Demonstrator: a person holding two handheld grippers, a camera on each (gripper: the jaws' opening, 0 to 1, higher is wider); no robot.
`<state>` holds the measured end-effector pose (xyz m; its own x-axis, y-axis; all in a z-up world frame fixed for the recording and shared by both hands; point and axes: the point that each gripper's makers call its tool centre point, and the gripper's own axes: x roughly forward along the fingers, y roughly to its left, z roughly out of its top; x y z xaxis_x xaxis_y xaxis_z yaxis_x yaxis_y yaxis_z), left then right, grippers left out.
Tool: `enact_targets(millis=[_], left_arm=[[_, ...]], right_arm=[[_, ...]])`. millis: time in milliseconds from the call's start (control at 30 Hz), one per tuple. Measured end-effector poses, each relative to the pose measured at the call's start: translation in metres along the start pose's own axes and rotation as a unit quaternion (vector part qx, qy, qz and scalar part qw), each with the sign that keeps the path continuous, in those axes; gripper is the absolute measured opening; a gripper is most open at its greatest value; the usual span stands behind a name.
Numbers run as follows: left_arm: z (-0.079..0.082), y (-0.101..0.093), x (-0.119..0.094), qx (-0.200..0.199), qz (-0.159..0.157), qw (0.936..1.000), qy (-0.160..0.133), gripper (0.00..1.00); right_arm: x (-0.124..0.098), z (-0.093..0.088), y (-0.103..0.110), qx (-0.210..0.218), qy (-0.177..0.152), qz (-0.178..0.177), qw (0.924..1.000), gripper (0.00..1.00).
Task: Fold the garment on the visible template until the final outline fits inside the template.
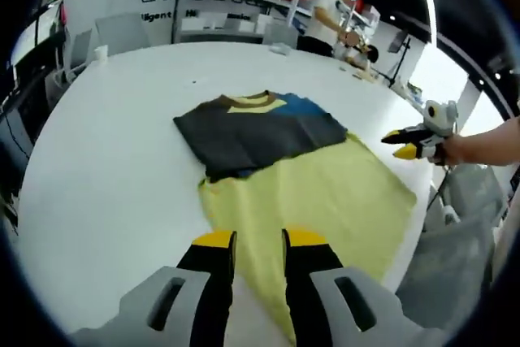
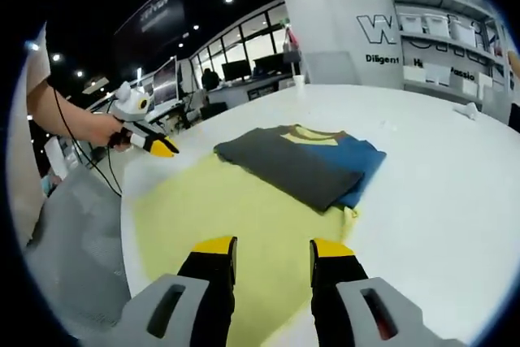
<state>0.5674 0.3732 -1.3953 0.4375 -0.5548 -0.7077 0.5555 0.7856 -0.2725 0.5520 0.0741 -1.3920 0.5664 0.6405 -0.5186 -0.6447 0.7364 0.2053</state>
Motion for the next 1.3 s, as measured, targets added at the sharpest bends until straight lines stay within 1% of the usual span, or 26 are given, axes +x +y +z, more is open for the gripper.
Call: enact_targets(millis=[33,67,133,200,333,467,533,600,667,800,1000,1067,1300], left_arm=[[-0.006,-0.003,-0.002,-0.008,-0.008,0.9999,0.011,0.24],[-0.008,-0.002,-0.005,-0.002,-0.001,1.0000,0.006,0.25],[-0.013,-0.003,-0.011,0.002,-0.002,1.0000,0.008,0.25],[-0.017,-0.005,-0.015,-0.003,-0.004,1.0000,0.009,0.25],[-0.023,-0.008,-0.019,-0.001,-0.007,0.9999,0.011,0.25],[-0.033,-0.014,-0.022,-0.007,-0.019,0.9996,0.020,0.24],[-0.039,-0.018,-0.023,-0.001,-0.023,0.9993,0.028,0.24],[-0.048,-0.024,-0.025,-0.004,-0.039,0.9983,0.043,0.23],[-0.055,-0.028,-0.027,-0.006,-0.045,0.9975,0.054,0.23],[-0.071,-0.036,-0.033,-0.001,-0.060,0.9947,0.083,0.19],[-0.088,-0.044,-0.038,-0.010,-0.067,0.9918,0.109,0.18],[-0.093,-0.044,-0.037,-0.011,-0.065,0.9911,0.115,0.18],[-0.110,-0.043,-0.036,-0.011,-0.058,0.9892,0.134,0.15]], right_arm=[[-0.002,-0.002,0.001,0.002,0.003,0.000,1.0000,0.31],[-0.004,-0.004,0.002,0.002,0.005,-0.001,1.0000,0.31],[-0.010,-0.010,0.004,0.003,0.009,-0.002,1.0000,0.31],[-0.015,-0.015,0.006,0.003,0.014,-0.004,0.9999,0.31],[-0.025,-0.025,0.010,0.003,0.022,-0.005,0.9997,0.30],[-0.033,-0.034,0.015,0.003,0.033,-0.003,0.9994,0.30],[-0.036,-0.040,0.018,0.004,0.041,0.000,0.9992,0.29],[-0.039,-0.045,0.022,0.003,0.048,0.003,0.9988,0.29],[-0.042,-0.058,0.028,-0.003,0.065,0.010,0.9978,0.29],[-0.047,-0.070,0.035,-0.005,0.077,0.015,0.9969,0.28],[-0.055,-0.086,0.044,-0.013,0.099,0.024,0.9947,0.25],[-0.057,-0.089,0.046,-0.012,0.102,0.026,0.9944,0.24],[-0.062,-0.095,0.047,-0.009,0.108,0.025,0.9938,0.24]])
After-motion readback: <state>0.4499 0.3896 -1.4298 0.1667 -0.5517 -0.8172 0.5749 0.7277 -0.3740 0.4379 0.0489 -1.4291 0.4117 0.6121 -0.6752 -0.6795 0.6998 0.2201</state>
